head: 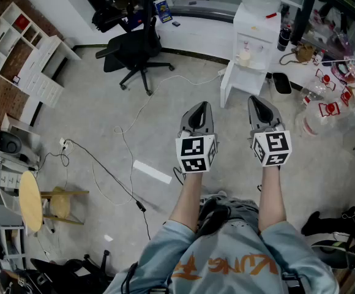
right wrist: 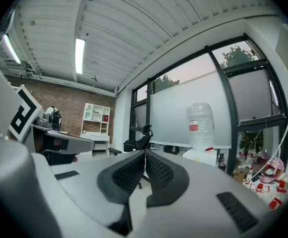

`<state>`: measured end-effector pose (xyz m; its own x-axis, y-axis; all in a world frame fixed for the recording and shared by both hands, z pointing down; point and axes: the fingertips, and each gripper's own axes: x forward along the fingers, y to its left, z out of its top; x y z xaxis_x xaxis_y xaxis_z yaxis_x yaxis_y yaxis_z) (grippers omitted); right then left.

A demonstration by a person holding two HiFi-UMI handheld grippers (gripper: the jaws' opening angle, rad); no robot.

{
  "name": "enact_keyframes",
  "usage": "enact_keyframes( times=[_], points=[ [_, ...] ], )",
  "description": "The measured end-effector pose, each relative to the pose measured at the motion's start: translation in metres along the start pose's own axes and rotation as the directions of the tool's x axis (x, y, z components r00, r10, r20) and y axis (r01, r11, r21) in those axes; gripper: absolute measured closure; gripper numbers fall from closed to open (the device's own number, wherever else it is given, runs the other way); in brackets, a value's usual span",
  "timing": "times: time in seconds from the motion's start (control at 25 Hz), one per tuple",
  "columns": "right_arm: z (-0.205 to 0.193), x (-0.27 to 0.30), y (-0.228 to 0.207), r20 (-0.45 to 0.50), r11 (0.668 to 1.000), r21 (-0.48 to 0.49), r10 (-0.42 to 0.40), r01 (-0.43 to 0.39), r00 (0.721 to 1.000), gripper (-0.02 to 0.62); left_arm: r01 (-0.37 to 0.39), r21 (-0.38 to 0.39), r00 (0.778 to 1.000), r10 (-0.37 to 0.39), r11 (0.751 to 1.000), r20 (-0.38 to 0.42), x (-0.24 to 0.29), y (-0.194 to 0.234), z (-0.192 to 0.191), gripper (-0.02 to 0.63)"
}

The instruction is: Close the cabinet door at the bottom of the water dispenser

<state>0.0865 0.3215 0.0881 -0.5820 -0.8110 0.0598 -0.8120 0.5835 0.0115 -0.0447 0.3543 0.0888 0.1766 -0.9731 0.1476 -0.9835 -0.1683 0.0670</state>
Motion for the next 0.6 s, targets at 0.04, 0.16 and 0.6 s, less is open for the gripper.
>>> enact_keyframes(
  times=[0.04,0.16,0.6],
  points=[
    [0.0,-0.002,-0.002,0.0,1.0,-0.001,0.0,0.0,1.0,0.565,-0.001,-0.006,1.0,0.001,1.0,0.003,0.0,-0.002,0.0,0.598],
    [0.002,-0.007,-0.009,0.021,1.0,0.008,-0.016,0.016,1.0,0.565,-0.002,-0.013,1.0,0.002,1.0,0.005,0.001,-0.007,0.0,0.598],
    [0.022,-0.023,-0.057,0.096,0.99,0.049,-0.136,0.132,0.986,0.565,-0.038,0.012,0.999,0.037,0.999,0.025,0.008,0.001,0.017,0.598]
  ],
)
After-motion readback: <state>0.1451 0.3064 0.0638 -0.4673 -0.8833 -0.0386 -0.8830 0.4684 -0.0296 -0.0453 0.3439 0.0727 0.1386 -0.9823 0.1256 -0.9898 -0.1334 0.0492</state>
